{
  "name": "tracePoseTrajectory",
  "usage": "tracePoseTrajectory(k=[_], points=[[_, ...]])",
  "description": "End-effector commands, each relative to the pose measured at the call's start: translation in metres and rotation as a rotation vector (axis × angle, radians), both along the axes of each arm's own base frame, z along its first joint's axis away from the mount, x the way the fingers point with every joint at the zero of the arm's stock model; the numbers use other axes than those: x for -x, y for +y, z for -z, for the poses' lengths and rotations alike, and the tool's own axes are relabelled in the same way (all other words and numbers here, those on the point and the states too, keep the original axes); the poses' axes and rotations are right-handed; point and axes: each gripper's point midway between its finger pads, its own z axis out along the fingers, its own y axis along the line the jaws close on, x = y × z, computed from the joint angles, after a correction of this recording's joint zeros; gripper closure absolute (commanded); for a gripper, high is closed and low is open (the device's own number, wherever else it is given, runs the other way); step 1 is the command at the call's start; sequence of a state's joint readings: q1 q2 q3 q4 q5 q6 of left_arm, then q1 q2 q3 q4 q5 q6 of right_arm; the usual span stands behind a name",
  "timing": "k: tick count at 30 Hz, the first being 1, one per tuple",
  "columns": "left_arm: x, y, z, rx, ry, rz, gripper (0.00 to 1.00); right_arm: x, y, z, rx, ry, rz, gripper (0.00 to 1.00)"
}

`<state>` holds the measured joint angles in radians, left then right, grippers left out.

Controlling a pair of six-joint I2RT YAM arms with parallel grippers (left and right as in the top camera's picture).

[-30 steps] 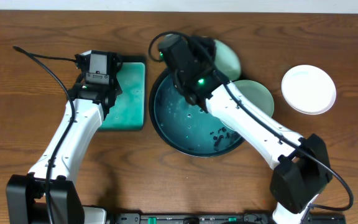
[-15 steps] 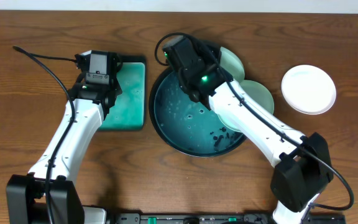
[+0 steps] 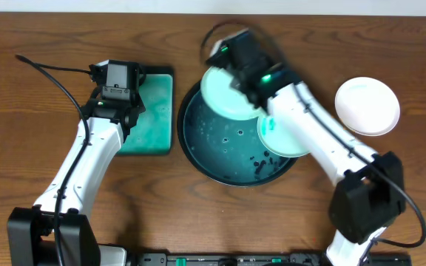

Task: Clean dirty plates on tray and stack at the side
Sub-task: 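Lift the pale green plate and stack it on the white plate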

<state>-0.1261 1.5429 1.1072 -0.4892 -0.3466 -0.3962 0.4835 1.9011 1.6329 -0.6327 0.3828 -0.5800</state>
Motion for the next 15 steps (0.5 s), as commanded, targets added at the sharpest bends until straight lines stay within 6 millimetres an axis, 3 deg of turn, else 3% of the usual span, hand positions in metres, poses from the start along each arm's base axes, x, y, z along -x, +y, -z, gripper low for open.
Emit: tracePoseTrajectory(k=[1, 4, 7, 11, 15], points=[[0.001, 0.005, 0.003, -0.012, 0.004, -0.022, 0.93, -0.011, -0.024, -0.006, -0.31, 0.04, 0.164, 0.99], [0.001, 0.005, 0.003, -0.013, 0.004, -0.022, 0.93, -0.016, -0.041, -0.004, -0.565, 0.141, 0.194, 0.99], [0.001, 0.005, 0.003, -0.013, 0.004, -0.022, 0.93, -0.021, -0.076, -0.008, -0.783, 0.202, 0.274, 0.99], [0.001, 0.005, 0.003, -0.013, 0.003, -0.022, 0.93, -0.024, -0.134, -0.017, -0.985, 0.224, 0.379, 0.99], [0.001, 0.005, 0.003, -0.012, 0.004, -0.022, 0.93, -0.017, -0.204, -0.011, -1.038, 0.209, 0.565, 0.99]])
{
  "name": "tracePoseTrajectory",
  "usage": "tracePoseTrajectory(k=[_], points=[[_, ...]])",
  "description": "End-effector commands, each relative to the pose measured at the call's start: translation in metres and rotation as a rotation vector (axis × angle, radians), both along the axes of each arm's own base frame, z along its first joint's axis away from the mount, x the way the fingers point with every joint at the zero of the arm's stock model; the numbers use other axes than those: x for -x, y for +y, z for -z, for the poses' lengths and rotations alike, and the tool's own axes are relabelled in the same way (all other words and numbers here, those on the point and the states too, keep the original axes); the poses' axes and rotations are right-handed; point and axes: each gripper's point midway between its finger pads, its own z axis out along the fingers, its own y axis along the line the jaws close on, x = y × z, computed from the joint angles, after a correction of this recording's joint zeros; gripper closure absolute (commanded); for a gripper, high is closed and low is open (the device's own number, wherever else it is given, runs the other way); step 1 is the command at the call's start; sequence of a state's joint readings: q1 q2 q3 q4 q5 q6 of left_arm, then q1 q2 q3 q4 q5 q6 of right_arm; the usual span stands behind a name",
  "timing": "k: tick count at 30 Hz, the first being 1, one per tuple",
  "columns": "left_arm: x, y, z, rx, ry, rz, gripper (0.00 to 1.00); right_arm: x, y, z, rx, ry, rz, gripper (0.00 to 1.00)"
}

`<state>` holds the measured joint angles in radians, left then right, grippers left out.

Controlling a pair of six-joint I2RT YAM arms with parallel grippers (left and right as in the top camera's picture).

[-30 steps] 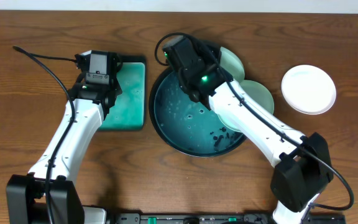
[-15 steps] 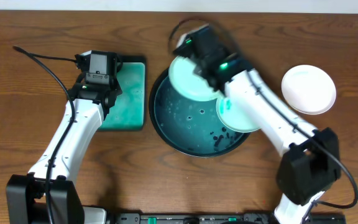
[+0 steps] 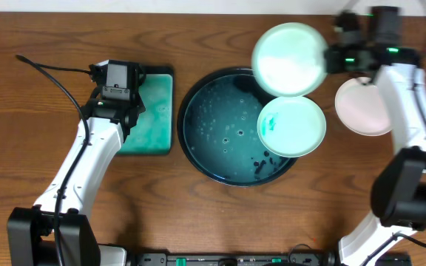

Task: Clean dirty plates on tray and stack at the side
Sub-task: 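Lift the pale green plate and stack it on the white plate, then move the right gripper to the remaining pale green plate's rim and grasp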

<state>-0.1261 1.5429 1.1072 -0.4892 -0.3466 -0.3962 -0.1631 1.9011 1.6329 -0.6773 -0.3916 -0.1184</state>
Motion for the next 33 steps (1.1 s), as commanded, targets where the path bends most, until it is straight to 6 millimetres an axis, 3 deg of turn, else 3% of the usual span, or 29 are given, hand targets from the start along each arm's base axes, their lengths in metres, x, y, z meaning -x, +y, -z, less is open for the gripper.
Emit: tracePoseTrajectory(k=[1, 3, 7, 14, 21, 26, 29, 33], points=[[0.001, 0.005, 0.003, -0.012, 0.004, -0.022, 0.93, 0.012, -0.031, -0.012, -0.134, 0.027, 0.107, 0.99], [0.001, 0.005, 0.003, -0.013, 0.004, -0.022, 0.93, 0.025, -0.067, -0.003, -0.111, 0.077, 0.202, 0.99], [0.001, 0.005, 0.003, -0.013, 0.003, -0.022, 0.93, 0.049, -0.117, 0.006, -0.124, 0.133, 0.324, 0.99], [0.0, 0.005, 0.003, -0.012, 0.0, -0.022, 0.92, 0.087, -0.187, 0.038, -0.079, 0.228, 0.605, 0.99], [-0.002, 0.004, 0.001, -0.01, -0.012, -0.022, 0.93, 0.097, -0.191, 0.09, -0.113, 0.225, 0.675, 0.99], [-0.002, 0.004, 0.001, -0.01, -0.015, -0.022, 0.93, 0.099, -0.19, 0.109, -0.12, 0.199, 0.694, 0.97], [-0.002, 0.004, 0.001, -0.01, -0.015, -0.022, 0.94, 0.1, -0.189, 0.111, -0.121, 0.204, 0.693, 0.76], [-0.002, 0.004, 0.001, -0.01, -0.015, -0.022, 0.93, 0.097, -0.19, 0.106, -0.12, 0.187, 0.695, 0.6]])
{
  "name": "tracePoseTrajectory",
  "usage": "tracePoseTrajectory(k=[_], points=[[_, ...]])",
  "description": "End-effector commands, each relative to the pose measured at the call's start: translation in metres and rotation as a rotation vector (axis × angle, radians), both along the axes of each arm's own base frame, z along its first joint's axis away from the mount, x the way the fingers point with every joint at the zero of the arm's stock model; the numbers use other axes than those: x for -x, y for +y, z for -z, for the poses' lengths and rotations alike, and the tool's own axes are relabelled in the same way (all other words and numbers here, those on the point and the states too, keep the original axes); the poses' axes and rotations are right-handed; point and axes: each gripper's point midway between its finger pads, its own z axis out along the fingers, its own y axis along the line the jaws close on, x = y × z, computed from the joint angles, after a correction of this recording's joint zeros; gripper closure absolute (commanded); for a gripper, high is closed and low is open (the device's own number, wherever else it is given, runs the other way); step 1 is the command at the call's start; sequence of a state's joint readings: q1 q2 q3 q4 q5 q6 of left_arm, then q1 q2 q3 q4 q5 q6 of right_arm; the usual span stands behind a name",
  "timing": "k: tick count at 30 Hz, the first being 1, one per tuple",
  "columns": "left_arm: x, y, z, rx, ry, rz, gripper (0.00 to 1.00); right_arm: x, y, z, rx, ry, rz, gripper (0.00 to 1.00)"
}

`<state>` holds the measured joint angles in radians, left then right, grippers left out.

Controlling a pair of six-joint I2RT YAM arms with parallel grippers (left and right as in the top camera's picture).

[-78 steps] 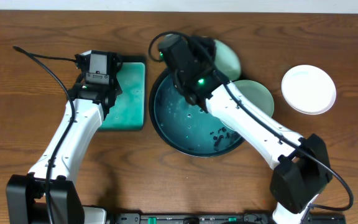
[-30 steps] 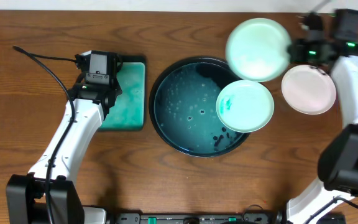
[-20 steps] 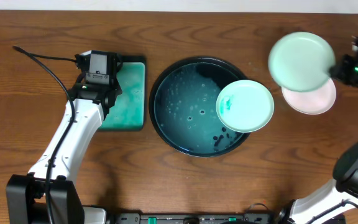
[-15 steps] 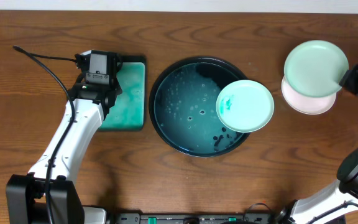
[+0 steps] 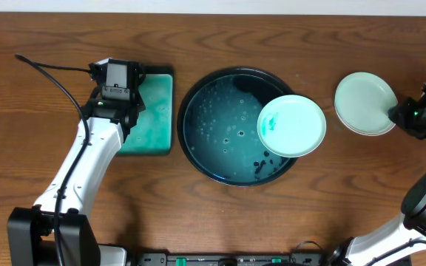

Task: Clean dirty plates on tray and stack at the side
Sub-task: 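Move the right gripper to the remaining pale green plate's rim and grasp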

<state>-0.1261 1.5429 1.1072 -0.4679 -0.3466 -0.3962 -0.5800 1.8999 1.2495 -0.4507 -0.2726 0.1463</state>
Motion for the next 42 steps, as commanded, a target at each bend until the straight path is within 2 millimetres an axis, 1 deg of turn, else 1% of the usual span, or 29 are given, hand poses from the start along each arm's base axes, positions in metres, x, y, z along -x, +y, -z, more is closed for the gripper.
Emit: tracePoseTrajectory(k=[1, 3, 5, 7, 9, 11, 12, 14, 16, 18, 19, 20, 24, 26, 28, 30, 34, 37, 40, 42], points=[[0.002, 0.005, 0.004, -0.013, 0.006, -0.022, 0.93, -0.003, 0.0, -0.015, 0.008, -0.03, 0.006, 0.59], [0.002, 0.005, 0.004, -0.013, 0.006, -0.022, 0.92, -0.002, 0.002, -0.023, 0.003, -0.037, 0.009, 0.6], [0.002, 0.005, 0.004, -0.013, 0.006, -0.022, 0.93, -0.002, 0.01, -0.035, -0.022, -0.061, -0.012, 0.61], [0.002, 0.005, 0.004, -0.013, 0.006, -0.022, 0.93, -0.001, 0.028, -0.051, -0.082, -0.096, -0.053, 0.61], [0.002, 0.005, 0.004, -0.013, 0.006, -0.022, 0.93, 0.002, 0.051, -0.065, -0.154, -0.121, -0.102, 0.59], [0.002, 0.005, 0.003, -0.012, 0.006, -0.022, 0.93, 0.008, 0.071, -0.072, -0.2, -0.113, -0.153, 0.59], [0.001, 0.005, 0.003, -0.011, 0.004, -0.023, 0.92, 0.012, 0.079, -0.072, -0.21, -0.094, -0.172, 0.58], [0.001, 0.005, 0.003, -0.001, -0.005, -0.037, 0.92, 0.02, 0.098, -0.067, -0.221, -0.046, -0.239, 0.57], [0.0, 0.004, 0.002, 0.006, -0.012, -0.045, 0.93, 0.025, 0.119, -0.061, -0.206, -0.013, -0.352, 0.56], [-0.001, 0.004, 0.002, 0.006, -0.016, -0.045, 0.92, 0.028, 0.14, -0.054, -0.173, 0.003, -0.479, 0.46], [-0.001, 0.004, 0.002, 0.007, -0.019, -0.045, 0.93, 0.028, 0.15, -0.05, -0.154, 0.016, -0.522, 0.43], [-0.001, 0.004, 0.002, 0.007, -0.02, -0.045, 0.92, 0.028, 0.154, -0.046, -0.136, 0.034, -0.533, 0.43], [-0.001, 0.004, 0.002, 0.007, -0.018, -0.045, 0.92, 0.03, 0.166, -0.033, -0.111, 0.114, -0.463, 0.45], [-0.001, 0.004, 0.002, 0.007, -0.018, -0.045, 0.93, 0.029, 0.175, -0.03, -0.111, 0.114, -0.482, 0.45], [-0.001, 0.004, 0.002, 0.007, -0.019, -0.045, 0.92, 0.03, 0.18, -0.027, -0.097, 0.123, -0.497, 0.42], [-0.001, 0.004, 0.002, 0.007, -0.019, -0.045, 0.92, 0.032, 0.186, -0.022, -0.07, 0.142, -0.516, 0.42], [-0.001, 0.004, 0.002, 0.007, -0.018, -0.045, 0.93, 0.037, 0.189, -0.011, -0.024, 0.201, -0.462, 0.42], [-0.001, 0.004, 0.002, 0.007, -0.019, -0.045, 0.93, 0.036, 0.197, -0.004, -0.019, 0.189, -0.471, 0.41], [-0.001, 0.004, 0.002, 0.007, -0.018, -0.045, 0.93, 0.039, 0.203, 0.004, -0.025, 0.196, -0.46, 0.42], [-0.001, 0.004, 0.002, 0.006, -0.015, -0.045, 0.93, 0.041, 0.203, 0.009, -0.022, 0.199, -0.444, 0.42]])
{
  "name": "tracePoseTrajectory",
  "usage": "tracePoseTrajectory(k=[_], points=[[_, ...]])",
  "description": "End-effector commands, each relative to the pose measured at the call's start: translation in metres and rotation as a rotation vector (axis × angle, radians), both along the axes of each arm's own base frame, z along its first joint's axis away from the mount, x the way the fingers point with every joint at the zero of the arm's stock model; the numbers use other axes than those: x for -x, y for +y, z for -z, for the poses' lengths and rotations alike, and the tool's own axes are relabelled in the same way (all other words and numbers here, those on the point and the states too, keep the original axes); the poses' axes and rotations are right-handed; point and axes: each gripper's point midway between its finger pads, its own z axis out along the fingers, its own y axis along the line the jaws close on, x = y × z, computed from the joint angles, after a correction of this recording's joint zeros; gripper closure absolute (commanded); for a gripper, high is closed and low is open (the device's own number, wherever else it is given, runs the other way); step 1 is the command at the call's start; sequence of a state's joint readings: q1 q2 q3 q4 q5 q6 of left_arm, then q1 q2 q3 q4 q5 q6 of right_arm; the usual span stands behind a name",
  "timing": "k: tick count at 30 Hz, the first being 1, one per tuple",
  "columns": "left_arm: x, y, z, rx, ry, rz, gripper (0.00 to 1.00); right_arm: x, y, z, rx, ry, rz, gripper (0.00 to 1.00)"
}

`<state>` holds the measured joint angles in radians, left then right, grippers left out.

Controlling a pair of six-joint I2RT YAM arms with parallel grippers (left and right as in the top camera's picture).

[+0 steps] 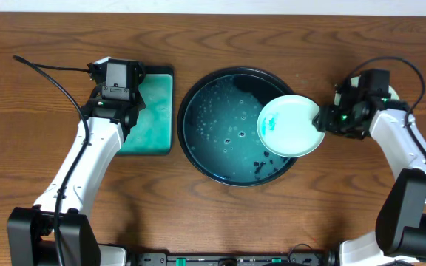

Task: Clean dirty plates on tray and stack at the side
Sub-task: 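Move the right gripper to the remaining pale green plate's rim and grasp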

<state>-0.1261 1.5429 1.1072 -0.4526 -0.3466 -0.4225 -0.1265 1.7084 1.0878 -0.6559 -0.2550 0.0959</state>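
A round dark tray (198, 159) holds bluish soapy water and dark crumbs. One pale green plate (291, 127) with a teal smear lies on the tray's right side. My right gripper (322, 118) is at that plate's right rim; its fingers are too dark to show whether they grip. The stack of clean plates (396, 94) at the right is mostly hidden under my right arm. My left gripper (128, 117) rests over a green sponge pad (154, 111), its fingers hidden beneath the wrist.
A black cable (50, 74) runs from the left arm across the table's upper left. Another cable loops above the right wrist. The arm bases stand at the front edge.
My right gripper has moved left from the far right side of the side stack to the right rim of the plate on the tray. The left arm has stayed on the sponge pad.
My right gripper held a plate over the tray's top edge, with a second plate under the arm. Then it carried the plate up between tray and side plate. Later that plate lay on the side stack, gripper beyond it. Now the gripper is at the remaining tray plate.
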Motion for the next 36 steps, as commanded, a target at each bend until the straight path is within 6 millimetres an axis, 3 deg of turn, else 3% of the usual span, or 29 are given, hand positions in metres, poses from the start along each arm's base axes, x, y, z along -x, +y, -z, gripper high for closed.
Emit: tracePoseTrajectory(k=[1, 7, 22, 25, 29, 36], points=[[0.003, 0.005, 0.004, -0.01, 0.009, -0.025, 0.93, 0.006, -0.001, 0.014, 0.018, 0.03, 0.06, 0.42], [0.002, 0.005, 0.004, -0.01, 0.009, -0.025, 0.93, 0.007, -0.001, 0.02, 0.016, 0.027, 0.075, 0.5], [0.003, 0.005, 0.004, -0.01, 0.01, -0.024, 0.92, 0.008, 0.014, 0.032, 0.016, 0.05, 0.033, 0.53], [0.003, 0.005, 0.004, -0.01, 0.009, -0.025, 0.93, 0.005, 0.014, 0.031, 0.014, 0.038, 0.038, 0.65], [0.003, 0.005, 0.004, -0.01, 0.009, -0.025, 0.93, 0.002, 0.014, 0.03, 0.014, 0.025, 0.039, 0.98], [0.002, 0.005, 0.004, -0.01, 0.009, -0.025, 0.93, -0.017, 0.036, 0.014, -0.103, -0.055, -0.008, 0.99]])
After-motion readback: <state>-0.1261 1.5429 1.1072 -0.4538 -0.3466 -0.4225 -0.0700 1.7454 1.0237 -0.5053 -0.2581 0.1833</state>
